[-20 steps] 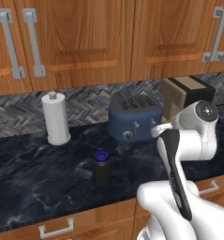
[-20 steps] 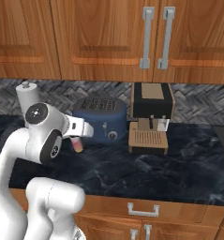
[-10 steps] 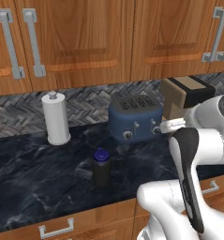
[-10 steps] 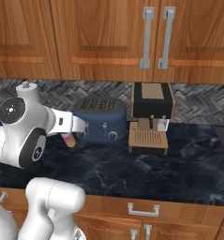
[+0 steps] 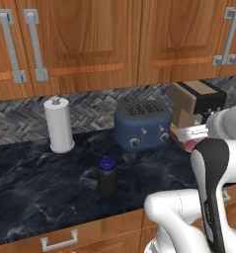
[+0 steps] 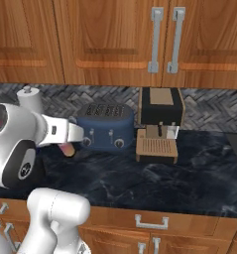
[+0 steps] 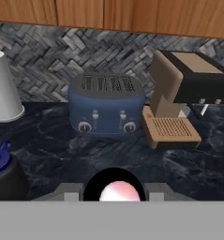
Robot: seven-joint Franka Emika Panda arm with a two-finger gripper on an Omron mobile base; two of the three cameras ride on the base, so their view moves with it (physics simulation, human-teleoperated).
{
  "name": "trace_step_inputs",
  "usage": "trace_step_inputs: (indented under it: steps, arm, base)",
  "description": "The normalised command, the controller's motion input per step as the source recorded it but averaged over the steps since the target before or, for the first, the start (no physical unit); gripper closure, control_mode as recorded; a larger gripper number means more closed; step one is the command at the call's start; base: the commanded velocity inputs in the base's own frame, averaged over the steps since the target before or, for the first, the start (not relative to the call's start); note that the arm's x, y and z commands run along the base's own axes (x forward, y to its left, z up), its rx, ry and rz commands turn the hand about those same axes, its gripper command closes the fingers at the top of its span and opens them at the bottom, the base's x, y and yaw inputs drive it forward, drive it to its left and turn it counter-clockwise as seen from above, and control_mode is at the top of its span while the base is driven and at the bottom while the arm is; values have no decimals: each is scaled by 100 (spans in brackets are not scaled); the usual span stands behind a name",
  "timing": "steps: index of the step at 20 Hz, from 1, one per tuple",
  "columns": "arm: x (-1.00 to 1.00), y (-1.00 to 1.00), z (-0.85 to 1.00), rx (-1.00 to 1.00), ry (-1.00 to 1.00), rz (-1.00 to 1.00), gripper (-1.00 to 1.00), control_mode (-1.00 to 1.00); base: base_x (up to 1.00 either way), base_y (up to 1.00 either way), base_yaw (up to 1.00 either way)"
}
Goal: Move the drinks to the dining counter.
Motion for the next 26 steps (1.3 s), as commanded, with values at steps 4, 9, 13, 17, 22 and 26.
trace_step_inputs:
  steps: [4, 9, 13, 17, 22, 26]
  arm:
    - [-57, 0, -17, 0, -16, 0, 100, -100]
    - [-55, 0, -19, 0, -17, 0, 100, -100]
    - [-22, 0, -1, 0, -4, 0, 100, -100]
    - [23, 0, 0, 0, 0, 0, 100, 100]
    - [0, 0, 0, 0, 0, 0, 100, 100]
    - [0, 0, 0, 0, 0, 0, 100, 100]
  base:
    - [0, 0, 0]
    - [0, 0, 0]
    - [0, 0, 0]
    - [11, 0, 0]
    - [18, 0, 0]
    - [-25, 0, -1]
